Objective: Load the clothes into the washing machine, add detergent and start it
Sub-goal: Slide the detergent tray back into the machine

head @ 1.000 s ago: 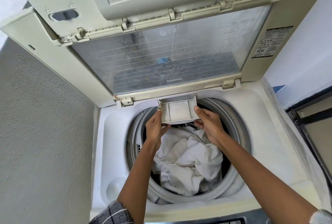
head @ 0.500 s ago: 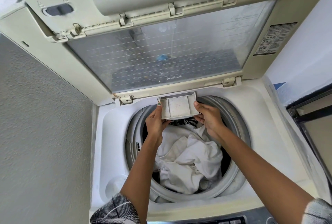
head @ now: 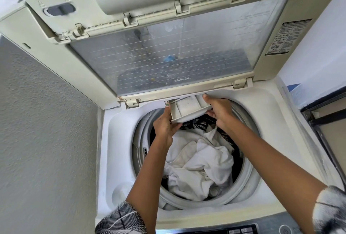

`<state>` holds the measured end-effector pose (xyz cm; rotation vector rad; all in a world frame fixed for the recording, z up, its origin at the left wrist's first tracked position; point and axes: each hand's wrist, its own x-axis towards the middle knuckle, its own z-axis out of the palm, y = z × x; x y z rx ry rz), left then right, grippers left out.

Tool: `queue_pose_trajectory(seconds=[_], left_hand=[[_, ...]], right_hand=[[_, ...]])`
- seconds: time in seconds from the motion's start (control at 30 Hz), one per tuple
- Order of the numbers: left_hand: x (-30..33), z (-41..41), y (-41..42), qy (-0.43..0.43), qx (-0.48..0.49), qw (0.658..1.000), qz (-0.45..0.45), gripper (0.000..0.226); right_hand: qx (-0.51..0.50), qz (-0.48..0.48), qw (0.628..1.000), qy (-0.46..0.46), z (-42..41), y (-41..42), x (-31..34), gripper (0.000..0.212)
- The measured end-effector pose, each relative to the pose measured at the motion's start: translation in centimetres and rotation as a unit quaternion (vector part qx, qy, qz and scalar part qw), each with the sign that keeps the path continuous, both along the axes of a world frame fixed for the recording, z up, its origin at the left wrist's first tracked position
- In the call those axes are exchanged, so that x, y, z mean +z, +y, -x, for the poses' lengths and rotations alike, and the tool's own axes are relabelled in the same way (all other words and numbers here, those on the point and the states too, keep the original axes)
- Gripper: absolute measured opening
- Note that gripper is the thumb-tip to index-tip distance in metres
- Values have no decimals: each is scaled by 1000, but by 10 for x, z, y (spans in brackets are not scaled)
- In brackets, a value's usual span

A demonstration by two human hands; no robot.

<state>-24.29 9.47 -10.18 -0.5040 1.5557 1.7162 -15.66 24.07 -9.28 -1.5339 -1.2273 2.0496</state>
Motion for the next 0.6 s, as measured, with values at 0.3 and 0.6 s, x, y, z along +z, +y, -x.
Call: queue_pose_trajectory(seconds=[0.3, 0.6], left_hand=[[-6, 5, -5, 11, -20, 1000, 3, 37], [-7, 12, -11, -1, -52, 999, -4, 31]], right_hand=[[28, -2, 1000, 6, -9, -3, -5, 24], [13, 13, 1000, 8, -15, -13, -5, 22]])
